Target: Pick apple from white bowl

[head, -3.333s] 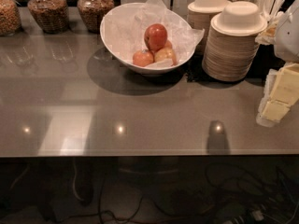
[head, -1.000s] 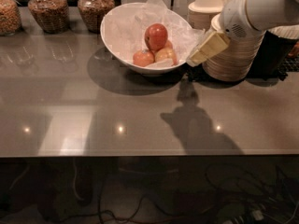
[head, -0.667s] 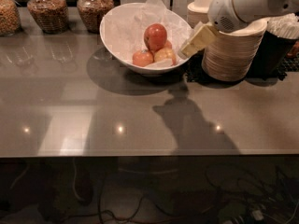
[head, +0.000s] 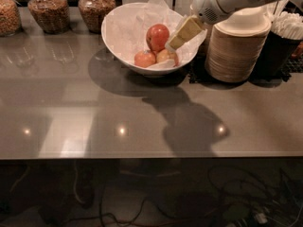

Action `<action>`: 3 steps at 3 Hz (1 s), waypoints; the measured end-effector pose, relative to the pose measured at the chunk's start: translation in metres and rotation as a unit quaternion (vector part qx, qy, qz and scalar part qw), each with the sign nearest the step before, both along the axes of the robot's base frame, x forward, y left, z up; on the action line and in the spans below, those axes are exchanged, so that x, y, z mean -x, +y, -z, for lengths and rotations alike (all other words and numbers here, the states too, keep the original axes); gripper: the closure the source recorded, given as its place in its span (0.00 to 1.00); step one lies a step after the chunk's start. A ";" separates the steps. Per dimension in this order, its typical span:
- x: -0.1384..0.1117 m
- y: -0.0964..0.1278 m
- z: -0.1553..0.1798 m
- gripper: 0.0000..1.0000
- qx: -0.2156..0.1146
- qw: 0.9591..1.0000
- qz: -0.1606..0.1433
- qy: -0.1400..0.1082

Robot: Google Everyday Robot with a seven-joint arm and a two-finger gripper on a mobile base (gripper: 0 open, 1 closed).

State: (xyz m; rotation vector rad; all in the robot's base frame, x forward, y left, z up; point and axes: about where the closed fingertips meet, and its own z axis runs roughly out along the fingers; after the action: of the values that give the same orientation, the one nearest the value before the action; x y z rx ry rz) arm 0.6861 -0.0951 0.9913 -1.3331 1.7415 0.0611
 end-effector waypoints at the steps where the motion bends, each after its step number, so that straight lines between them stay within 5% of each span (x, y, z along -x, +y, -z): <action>1: -0.016 0.014 0.012 0.00 -0.019 0.999 -0.023 0.021; 3: -0.041 0.039 0.038 0.00 -0.029 0.996 -0.055 0.059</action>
Offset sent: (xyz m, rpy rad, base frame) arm 0.0444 0.0393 -0.0360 0.0744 0.1252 0.1231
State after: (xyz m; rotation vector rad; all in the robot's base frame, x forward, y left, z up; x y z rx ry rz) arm 0.7267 -0.0558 0.9538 -1.4047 1.7498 0.2559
